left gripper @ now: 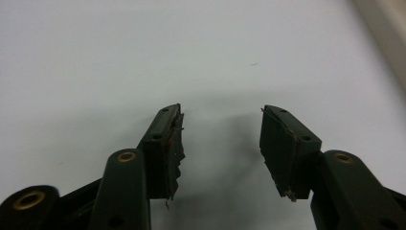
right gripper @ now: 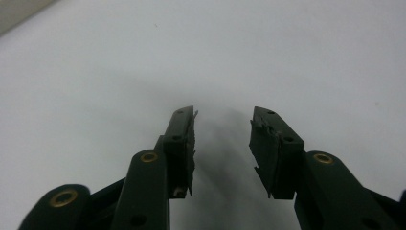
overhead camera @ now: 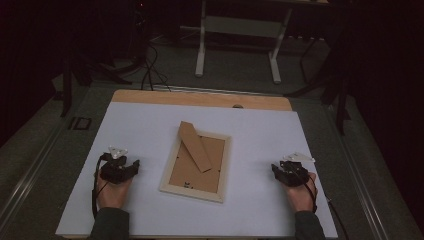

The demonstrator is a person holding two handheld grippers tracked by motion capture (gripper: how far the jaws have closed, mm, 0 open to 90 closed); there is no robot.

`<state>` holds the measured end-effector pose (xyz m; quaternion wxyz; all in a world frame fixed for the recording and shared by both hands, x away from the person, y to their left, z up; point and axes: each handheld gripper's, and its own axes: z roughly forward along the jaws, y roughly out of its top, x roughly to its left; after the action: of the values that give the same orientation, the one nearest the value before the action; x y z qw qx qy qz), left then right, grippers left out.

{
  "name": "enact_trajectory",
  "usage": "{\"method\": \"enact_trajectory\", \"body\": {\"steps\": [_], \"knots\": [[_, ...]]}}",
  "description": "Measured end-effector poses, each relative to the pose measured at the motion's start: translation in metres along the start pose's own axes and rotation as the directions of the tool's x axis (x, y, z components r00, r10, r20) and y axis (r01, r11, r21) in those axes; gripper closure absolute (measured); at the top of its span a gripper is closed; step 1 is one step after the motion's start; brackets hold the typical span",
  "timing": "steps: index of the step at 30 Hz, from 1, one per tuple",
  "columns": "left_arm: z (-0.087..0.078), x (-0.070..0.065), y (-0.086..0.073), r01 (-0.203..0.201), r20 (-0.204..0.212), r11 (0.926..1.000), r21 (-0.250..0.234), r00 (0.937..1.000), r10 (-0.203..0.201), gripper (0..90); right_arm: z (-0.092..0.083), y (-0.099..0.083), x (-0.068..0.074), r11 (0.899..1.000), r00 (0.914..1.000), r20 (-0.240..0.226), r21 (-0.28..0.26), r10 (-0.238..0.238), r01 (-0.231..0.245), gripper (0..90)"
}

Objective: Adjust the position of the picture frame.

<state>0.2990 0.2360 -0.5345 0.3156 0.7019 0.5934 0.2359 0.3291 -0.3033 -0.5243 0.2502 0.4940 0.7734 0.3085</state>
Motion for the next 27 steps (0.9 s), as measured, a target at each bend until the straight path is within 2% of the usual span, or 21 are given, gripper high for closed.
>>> {"method": "enact_trajectory", "body": {"steps": [2, 6, 7, 8, 10, 11, 16, 22, 27], "knots": [[-0.003, 0.001, 0.0, 0.03, 0.067, 0.9995, -0.014, 0.9974, -0.029, 51.4, -0.001, 0.001, 0.001, 1.0, 0.9999, -0.007, -0.005, -0.009, 0.009, 60.4], [-0.006, 0.0, 0.0, 0.016, 0.076, 0.9994, -0.03, 0.997, -0.014, 52.7, -0.001, -0.001, 0.001, 1.0, 0.9999, -0.009, -0.004, -0.009, 0.009, 59.9], [-0.01, 0.0, 0.0, 0.023, 0.123, 0.9987, -0.045, 0.9922, -0.018, 54.1, -0.001, -0.001, 0.001, 1.0, 0.9998, -0.015, -0.001, -0.015, 0.015, 59.1], [-0.012, 0.0, 0.0, 0.026, 0.132, 0.9983, -0.052, 0.991, -0.019, 54.8, -0.001, -0.001, 0.002, 1.0, 0.9998, -0.013, -0.002, -0.016, 0.016, 58.7], [-0.013, 0.0, 0.0, 0.022, 0.138, 0.998, -0.059, 0.9903, -0.014, 56.2, -0.001, -0.001, 0.003, 1.0, 0.9997, -0.016, -0.008, -0.019, 0.019, 58.4], [-0.016, -0.001, 0.0, 0.01, 0.152, 0.9977, -0.067, 0.9884, 0.0, 56.8, -0.002, 0.0, 0.003, 1.0, 0.9996, -0.016, -0.011, -0.023, 0.023, 58.4], [-0.022, -0.005, 0.0, -0.026, 0.167, 0.997, -0.073, 0.9853, 0.038, 59.1, -0.006, 0.005, 0.005, 0.999, 0.9995, -0.024, -0.045, -0.021, 0.02, 58.2], [-0.027, -0.011, 0.0, -0.045, 0.174, 0.9959, -0.078, 0.983, 0.058, 60.5, -0.007, 0.014, 0.011, 0.995, 0.9972, -0.037, -0.074, -0.064, 0.061, 59.0], [-0.033, -0.016, -0.001, -0.076, 0.221, 0.9933, -0.087, 0.9707, 0.094, 62.6, -0.007, 0.025, 0.016, 0.992, 0.9949, -0.063, -0.105, -0.08, 0.073, 58.9]]}}
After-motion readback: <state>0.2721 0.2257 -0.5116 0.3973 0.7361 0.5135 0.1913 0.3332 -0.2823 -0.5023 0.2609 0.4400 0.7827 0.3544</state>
